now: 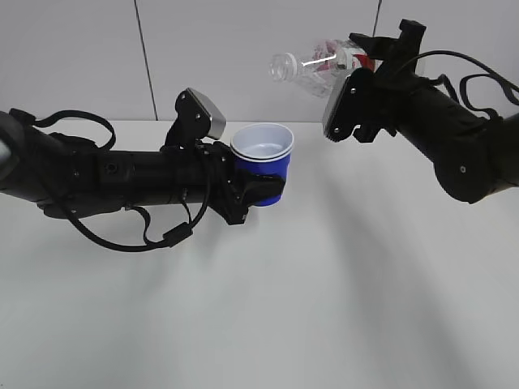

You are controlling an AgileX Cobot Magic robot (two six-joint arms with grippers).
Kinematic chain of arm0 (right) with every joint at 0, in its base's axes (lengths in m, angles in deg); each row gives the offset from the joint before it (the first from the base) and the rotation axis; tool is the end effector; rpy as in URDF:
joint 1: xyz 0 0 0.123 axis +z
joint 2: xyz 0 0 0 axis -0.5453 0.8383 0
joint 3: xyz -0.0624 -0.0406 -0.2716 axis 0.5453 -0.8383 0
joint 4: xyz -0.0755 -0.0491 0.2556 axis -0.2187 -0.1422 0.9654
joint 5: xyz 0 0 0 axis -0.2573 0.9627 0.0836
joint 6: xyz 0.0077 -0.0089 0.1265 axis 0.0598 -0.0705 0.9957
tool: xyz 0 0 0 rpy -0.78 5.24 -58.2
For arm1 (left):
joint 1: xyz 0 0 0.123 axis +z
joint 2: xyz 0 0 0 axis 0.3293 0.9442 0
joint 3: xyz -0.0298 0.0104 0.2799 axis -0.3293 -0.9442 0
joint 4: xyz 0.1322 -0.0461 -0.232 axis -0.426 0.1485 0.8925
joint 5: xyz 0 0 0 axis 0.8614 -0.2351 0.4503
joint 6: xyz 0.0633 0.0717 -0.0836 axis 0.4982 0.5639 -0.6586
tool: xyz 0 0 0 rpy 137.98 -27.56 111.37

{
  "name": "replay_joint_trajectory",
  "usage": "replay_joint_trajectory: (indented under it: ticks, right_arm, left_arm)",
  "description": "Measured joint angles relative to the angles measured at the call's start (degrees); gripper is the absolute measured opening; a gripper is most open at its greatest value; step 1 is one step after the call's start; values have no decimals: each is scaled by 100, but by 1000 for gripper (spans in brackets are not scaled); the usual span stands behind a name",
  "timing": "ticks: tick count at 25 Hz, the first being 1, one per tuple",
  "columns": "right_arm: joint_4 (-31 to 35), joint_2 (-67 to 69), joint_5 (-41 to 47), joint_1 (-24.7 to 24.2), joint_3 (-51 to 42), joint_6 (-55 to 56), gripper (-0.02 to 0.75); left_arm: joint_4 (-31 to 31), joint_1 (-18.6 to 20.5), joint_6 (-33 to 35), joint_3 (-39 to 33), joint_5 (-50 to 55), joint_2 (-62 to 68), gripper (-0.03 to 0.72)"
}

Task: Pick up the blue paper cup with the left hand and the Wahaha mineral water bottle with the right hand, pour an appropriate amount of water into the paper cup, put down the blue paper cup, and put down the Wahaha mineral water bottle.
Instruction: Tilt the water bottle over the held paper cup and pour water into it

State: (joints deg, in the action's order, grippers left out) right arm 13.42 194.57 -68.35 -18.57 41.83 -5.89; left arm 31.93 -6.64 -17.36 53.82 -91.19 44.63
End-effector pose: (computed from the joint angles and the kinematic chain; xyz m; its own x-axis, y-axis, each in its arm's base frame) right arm 0.4469 0.1248 0.1899 0.3250 -0.9371 -0.1273 0.0245 0.1429 -0.9894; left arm 0.3666 -0.2617 0.0991 -0.1698 0.2547 -0.9520 0.8961 0.4419 -0.0416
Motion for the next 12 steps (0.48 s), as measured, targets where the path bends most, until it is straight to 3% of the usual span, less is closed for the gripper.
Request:
replay_joint_trajectory:
  ticks: [12]
  right_arm:
    - [0, 0, 9, 0, 0, -352, 473]
  left_arm:
    - [254, 0, 2, 0, 47, 0, 371]
